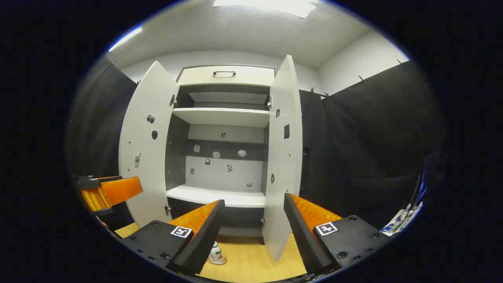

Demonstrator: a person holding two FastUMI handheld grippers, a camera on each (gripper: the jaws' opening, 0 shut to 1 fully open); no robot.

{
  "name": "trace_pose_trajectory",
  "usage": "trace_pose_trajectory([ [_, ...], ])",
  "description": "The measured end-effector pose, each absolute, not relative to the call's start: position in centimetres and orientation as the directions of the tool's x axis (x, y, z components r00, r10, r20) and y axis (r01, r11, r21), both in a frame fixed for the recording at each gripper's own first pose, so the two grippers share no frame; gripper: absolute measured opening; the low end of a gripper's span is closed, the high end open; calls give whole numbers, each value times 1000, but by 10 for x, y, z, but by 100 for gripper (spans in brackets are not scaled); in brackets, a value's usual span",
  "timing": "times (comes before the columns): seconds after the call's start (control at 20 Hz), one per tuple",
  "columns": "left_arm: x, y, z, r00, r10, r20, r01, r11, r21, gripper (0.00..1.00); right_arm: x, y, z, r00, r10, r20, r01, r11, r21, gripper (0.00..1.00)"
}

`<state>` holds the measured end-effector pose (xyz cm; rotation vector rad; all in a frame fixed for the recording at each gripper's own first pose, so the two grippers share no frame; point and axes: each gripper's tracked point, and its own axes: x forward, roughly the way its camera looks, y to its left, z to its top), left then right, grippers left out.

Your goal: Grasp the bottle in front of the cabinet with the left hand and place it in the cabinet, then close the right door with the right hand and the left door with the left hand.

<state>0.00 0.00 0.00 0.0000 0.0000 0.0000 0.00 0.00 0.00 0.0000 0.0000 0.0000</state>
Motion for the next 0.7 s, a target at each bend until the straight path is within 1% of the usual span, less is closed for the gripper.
trace_pose_trajectory([
  [0.05,1,-3,0,1000,-6,-4,6,1000,5,95,3,1,-2,1000,-1,-10,1,1000,-4,98],
  [0.15,3,-3,-1,1000,-7,-8,7,1000,12,95,4,3,-3,1000,3,-21,-3,1000,-13,98],
  [0.2,3,-3,0,1000,-7,-8,8,1000,14,92,6,3,-3,1000,4,-24,-4,1000,-17,94],
  [0.3,5,-2,0,1000,-6,-10,7,1000,13,92,9,5,-1,1000,7,-22,-8,1000,-25,94],
  [0.35,7,-1,-1,1000,-5,-12,5,1000,10,95,8,7,0,1000,9,-22,-9,1000,-27,94],
  [0.4,8,1,-2,1000,-2,-16,2,1000,5,95,9,8,0,1000,10,-21,-10,1000,-26,98],
  [0.7,10,7,-6,999,10,-32,-10,1000,-3,95,11,9,-1,1000,11,-29,-12,1000,-23,98],
])
